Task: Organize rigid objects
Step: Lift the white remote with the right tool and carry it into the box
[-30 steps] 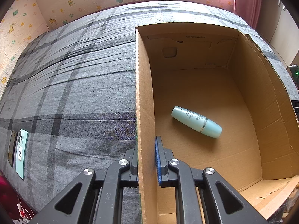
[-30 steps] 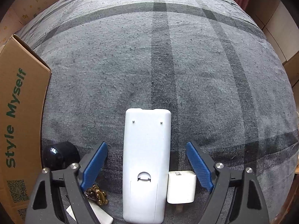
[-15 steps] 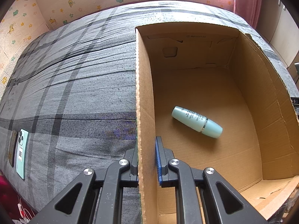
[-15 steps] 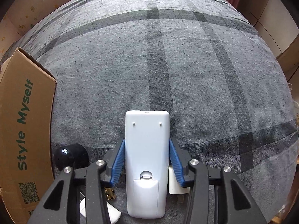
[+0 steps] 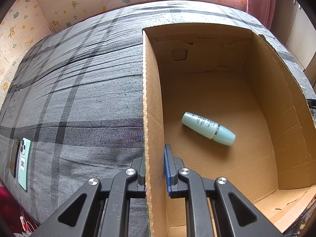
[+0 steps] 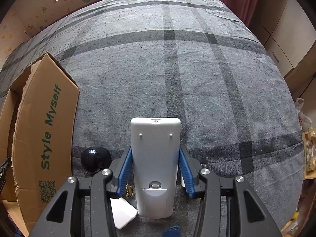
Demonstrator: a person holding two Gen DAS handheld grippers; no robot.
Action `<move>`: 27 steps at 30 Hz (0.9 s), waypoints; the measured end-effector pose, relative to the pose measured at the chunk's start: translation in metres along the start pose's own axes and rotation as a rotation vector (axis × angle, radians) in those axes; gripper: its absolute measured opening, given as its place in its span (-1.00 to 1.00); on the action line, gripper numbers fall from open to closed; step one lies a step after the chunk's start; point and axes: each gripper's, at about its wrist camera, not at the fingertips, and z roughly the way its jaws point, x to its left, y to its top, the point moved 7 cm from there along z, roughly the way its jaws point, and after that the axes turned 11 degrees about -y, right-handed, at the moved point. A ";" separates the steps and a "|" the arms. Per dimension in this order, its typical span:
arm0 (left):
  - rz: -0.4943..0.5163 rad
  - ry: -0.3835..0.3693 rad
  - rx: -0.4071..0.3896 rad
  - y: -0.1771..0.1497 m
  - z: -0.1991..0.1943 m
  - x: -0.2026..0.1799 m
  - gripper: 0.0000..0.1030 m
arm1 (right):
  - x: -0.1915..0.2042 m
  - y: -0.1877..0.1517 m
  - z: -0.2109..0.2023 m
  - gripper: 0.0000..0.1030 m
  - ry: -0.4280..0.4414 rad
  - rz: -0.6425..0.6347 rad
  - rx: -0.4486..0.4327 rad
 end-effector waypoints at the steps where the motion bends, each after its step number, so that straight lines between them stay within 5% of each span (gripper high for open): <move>1: -0.001 -0.001 0.000 0.000 0.000 0.000 -0.73 | 0.000 0.001 -0.004 -0.04 -0.003 -0.005 -0.008; 27: 0.000 -0.002 0.001 0.000 0.000 0.000 -0.73 | 0.021 0.030 -0.099 -0.04 0.030 -0.050 -0.127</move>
